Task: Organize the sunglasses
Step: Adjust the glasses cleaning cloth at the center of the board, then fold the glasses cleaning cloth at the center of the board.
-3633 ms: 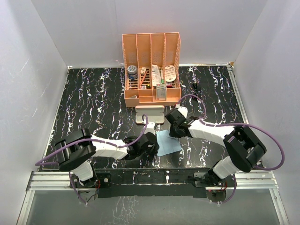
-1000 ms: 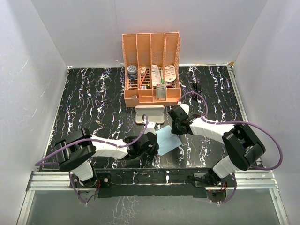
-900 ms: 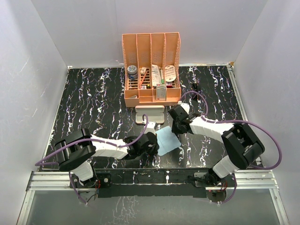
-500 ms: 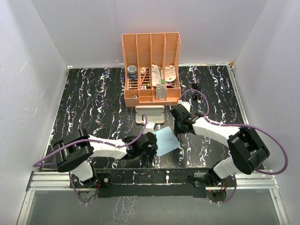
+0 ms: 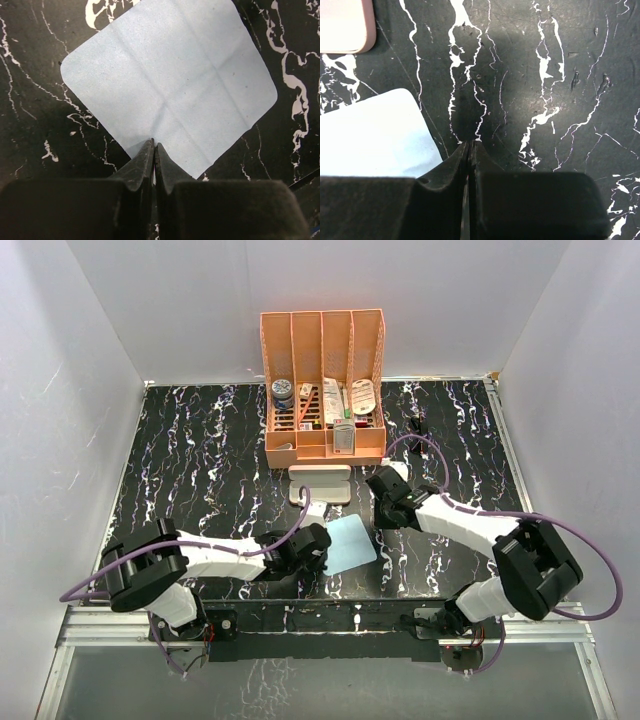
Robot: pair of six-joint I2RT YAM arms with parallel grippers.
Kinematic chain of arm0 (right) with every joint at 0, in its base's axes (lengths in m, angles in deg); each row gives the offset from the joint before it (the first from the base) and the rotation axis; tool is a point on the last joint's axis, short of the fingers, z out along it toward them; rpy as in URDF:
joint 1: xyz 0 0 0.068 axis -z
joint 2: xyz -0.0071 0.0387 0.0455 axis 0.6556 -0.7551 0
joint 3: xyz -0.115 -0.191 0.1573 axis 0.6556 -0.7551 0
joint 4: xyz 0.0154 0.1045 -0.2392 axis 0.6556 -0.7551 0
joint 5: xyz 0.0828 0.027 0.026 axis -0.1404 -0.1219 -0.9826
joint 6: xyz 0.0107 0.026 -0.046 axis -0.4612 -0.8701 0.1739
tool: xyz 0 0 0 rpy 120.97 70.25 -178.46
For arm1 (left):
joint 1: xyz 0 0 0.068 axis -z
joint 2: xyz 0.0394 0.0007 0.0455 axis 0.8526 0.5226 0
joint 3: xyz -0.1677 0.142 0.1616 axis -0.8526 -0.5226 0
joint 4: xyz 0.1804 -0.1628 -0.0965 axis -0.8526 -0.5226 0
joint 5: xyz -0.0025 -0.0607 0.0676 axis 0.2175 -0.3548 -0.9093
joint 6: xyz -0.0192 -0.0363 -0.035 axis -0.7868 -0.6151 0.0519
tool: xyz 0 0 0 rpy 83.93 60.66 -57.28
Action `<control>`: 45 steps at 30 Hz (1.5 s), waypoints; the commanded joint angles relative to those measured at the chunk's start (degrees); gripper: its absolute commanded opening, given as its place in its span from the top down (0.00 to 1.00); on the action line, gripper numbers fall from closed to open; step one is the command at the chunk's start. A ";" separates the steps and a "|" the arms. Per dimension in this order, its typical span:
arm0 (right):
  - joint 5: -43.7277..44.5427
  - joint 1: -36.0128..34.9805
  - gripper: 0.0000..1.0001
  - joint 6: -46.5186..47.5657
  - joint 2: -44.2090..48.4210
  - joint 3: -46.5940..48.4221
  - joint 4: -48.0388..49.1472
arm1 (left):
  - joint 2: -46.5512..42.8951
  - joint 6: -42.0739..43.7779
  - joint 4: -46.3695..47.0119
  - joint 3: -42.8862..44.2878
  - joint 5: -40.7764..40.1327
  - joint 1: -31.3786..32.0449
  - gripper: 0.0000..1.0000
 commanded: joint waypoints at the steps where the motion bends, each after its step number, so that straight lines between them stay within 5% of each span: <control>1: -1.63 0.09 0.98 0.69 2.73 -0.03 0.60 | -1.92 2.70 -7.67 -1.55 -1.77 0.32 1.00; 11: -4.91 -0.40 0.98 1.47 5.09 -1.78 1.49 | -7.37 6.01 -8.84 -3.57 -1.54 0.24 1.00; 14: -6.07 -1.09 0.97 1.48 5.10 -1.80 2.00 | -10.14 6.70 -7.65 -3.20 -0.71 0.27 0.89; 17: -6.99 -1.85 0.95 1.28 5.03 -1.74 2.66 | -12.47 7.33 -7.73 -2.41 -0.07 0.25 0.58; 19: -7.06 -2.45 0.94 0.84 4.73 -1.42 2.77 | -13.72 7.45 -7.58 -2.16 0.12 0.29 0.52; 30: -6.04 -7.60 0.93 -1.44 -0.14 1.18 3.44 | -23.22 4.36 -13.04 -3.48 -6.76 0.24 0.50; 35: -5.56 -8.99 0.93 -1.93 -1.82 2.25 3.60 | -29.33 3.08 -15.20 -5.74 -9.78 0.23 0.39; 45: -5.01 -10.99 0.89 -2.41 -3.82 2.85 3.44 | -31.17 1.77 -16.92 -7.17 -11.30 0.14 0.37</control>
